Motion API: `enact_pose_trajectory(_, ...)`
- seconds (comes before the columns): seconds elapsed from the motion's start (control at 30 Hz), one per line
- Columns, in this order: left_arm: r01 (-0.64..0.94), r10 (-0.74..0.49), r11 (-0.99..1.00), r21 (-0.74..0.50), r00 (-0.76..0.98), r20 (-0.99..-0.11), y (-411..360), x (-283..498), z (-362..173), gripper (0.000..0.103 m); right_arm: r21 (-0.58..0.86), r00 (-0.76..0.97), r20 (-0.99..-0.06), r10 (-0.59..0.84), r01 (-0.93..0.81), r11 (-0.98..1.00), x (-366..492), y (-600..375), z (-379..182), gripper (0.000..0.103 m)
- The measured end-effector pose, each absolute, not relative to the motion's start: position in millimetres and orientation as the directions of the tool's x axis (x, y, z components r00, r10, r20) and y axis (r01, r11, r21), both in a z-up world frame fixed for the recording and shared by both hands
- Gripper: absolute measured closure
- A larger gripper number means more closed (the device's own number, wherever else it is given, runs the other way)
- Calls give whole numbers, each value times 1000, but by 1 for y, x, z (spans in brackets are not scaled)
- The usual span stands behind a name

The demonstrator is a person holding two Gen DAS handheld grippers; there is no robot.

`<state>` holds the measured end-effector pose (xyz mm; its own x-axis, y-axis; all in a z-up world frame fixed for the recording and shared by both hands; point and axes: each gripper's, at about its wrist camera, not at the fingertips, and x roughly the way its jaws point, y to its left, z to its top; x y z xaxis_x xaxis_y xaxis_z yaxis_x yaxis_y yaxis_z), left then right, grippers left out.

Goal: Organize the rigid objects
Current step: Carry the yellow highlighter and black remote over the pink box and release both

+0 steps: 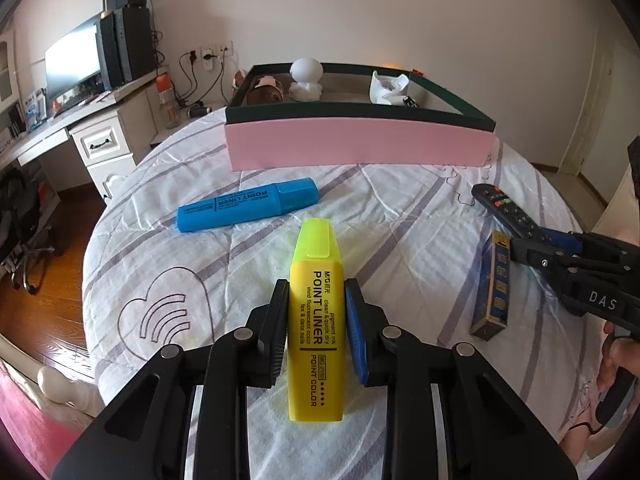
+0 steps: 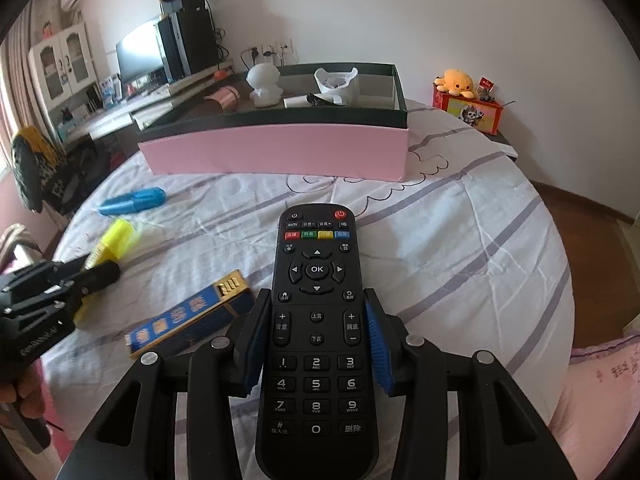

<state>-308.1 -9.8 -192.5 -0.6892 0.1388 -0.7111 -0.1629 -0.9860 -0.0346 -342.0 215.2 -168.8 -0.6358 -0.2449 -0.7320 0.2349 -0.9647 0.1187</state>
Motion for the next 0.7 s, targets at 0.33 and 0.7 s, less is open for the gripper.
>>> enact_pose_trajectory(0.33, -146, 117, -989, -10, -747, -655, -17, -289, -163, 76, 160, -672, -683, -288, 247, -956, -325, 212, -150, 59)
enact_pose_trajectory(0.7, -109, 74, -993, 35, -846, -528, -26, -253, -103, 76, 121, -765, -560, -317, 303, -945, -292, 194, -84, 59)
